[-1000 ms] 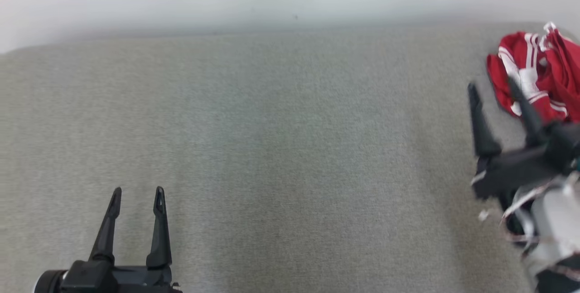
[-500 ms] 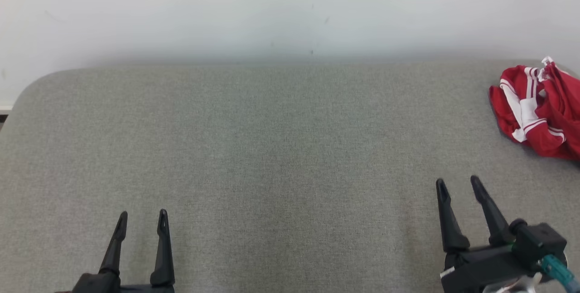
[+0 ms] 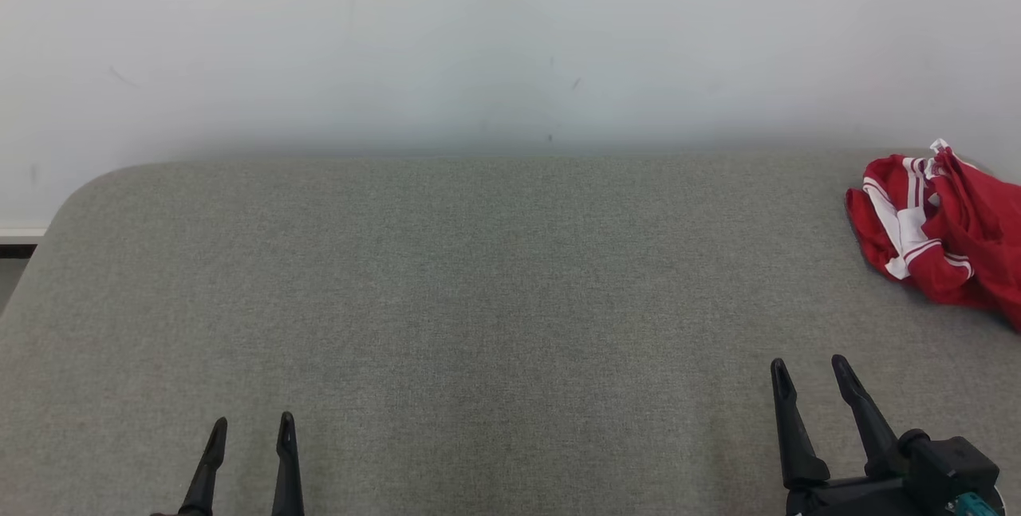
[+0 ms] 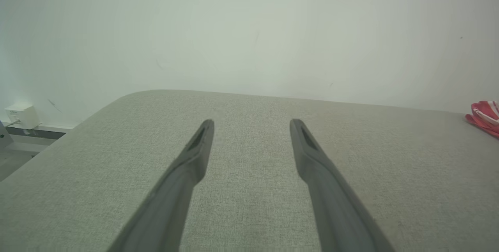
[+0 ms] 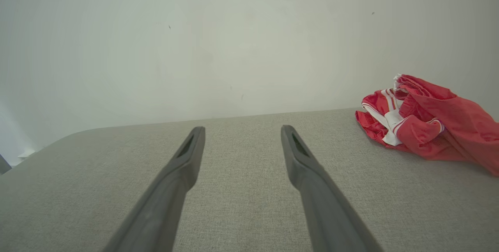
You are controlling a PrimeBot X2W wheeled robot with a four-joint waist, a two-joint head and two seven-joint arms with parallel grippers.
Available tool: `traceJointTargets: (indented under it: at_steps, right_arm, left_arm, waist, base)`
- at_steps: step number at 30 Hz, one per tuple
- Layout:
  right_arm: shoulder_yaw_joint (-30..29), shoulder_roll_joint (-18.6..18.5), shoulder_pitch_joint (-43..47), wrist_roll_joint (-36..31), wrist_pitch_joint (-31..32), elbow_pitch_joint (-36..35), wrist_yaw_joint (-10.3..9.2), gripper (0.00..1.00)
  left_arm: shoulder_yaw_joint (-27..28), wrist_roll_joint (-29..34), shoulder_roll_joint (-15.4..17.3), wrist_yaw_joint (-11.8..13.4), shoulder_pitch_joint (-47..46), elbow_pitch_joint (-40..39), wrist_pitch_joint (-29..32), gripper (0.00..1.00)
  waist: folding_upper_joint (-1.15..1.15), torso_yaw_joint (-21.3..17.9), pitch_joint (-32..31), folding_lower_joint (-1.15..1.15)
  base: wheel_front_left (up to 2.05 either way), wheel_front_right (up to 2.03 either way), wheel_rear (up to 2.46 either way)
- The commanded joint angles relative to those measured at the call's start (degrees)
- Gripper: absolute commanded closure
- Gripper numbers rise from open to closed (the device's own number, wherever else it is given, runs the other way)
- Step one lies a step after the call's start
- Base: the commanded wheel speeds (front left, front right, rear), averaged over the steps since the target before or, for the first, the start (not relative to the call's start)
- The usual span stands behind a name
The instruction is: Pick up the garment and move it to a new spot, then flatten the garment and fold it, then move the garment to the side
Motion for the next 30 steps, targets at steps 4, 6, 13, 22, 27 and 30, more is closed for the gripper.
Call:
traceJointTargets:
  at_steps: [4,6,13,22,27,30]
  right_arm:
    - [-0.8,0.1,0.8,-0.5,0.1,0.0,-0.16,0.00]
    - [-1.1,0.2,0.8,-0.6,0.1,0.0,-0.16,0.00]
    - [-1.8,0.5,0.8,-0.7,-0.2,0.3,-0.16,0.00]
    - [-1.6,0.6,1.0,0.6,0.1,2.6,0.01,1.00]
    - [-2.0,0.7,0.3,6.3,1.2,3.1,0.00,1.00]
    - [-2.3,0.7,-0.1,9.5,1.8,3.4,0.00,1.00]
  left_arm:
    - [0.0,-0.3,-0.1,-0.4,0.4,0.4,-0.1,0.00]
    - [0.0,-0.3,-0.1,-0.5,0.4,0.5,-0.2,0.00]
    - [0.1,0.2,-0.2,-0.8,0.0,0.6,-0.2,0.00]
    - [0.4,-1.0,-0.3,-0.6,0.1,2.6,0.5,1.00]
    - [0.9,-6.8,-0.2,-0.7,-0.8,3.1,2.2,1.00]
    - [1.1,-10.1,-0.2,-0.8,-1.1,3.1,3.0,1.00]
  waist:
    - [0.01,-0.3,-0.3,0.01]
    - [0.01,-0.5,-0.3,0.01]
    - [0.01,-0.8,-0.1,0.01]
    - [0.01,-1.0,0.1,0.01]
    - [0.01,-1.0,0.1,0.01]
    - [0.01,-1.0,0.1,0.01]
  base:
    - [0.00,0.00,0.00]
    - [0.00,0.00,0.00]
    - [0.00,0.00,0.00]
    - [0.00,0.00,0.00]
    - [0.00,0.00,0.00]
    - [0.00,0.00,0.00]
